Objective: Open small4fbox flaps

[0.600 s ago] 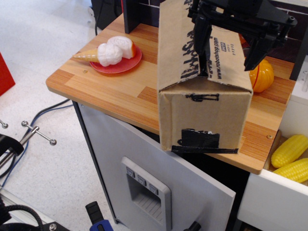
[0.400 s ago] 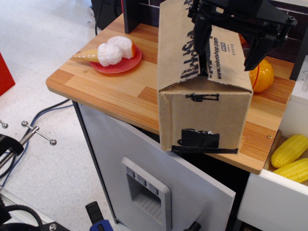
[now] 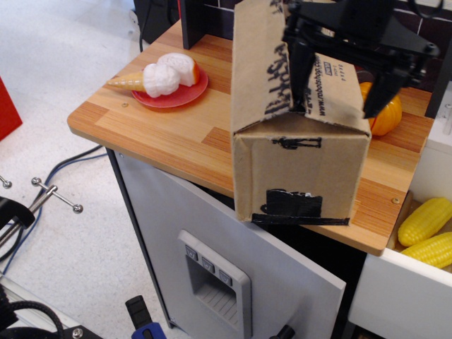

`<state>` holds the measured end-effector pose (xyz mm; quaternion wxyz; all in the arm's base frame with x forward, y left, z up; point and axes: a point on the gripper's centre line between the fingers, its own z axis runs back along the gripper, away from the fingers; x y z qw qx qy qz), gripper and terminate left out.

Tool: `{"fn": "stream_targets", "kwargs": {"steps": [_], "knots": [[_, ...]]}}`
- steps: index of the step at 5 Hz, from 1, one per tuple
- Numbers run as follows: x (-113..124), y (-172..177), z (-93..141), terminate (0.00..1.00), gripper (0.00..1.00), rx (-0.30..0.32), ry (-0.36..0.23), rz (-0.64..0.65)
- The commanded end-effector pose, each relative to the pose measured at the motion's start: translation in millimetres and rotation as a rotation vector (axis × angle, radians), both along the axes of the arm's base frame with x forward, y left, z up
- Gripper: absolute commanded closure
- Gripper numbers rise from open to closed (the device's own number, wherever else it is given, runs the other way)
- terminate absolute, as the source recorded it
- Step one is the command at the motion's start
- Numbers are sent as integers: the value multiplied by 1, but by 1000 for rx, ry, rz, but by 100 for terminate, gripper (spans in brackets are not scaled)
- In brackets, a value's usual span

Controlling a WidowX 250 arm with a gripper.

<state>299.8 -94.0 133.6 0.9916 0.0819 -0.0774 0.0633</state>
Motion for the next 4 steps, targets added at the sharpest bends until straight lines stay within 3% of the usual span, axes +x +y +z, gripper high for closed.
{"fn": "stream_targets", "kwargs": {"steps": [1, 4], "knots": [[9, -6, 2, 0, 0, -43, -32, -6], [4, 23, -5, 0, 0, -42, 20, -15]]}}
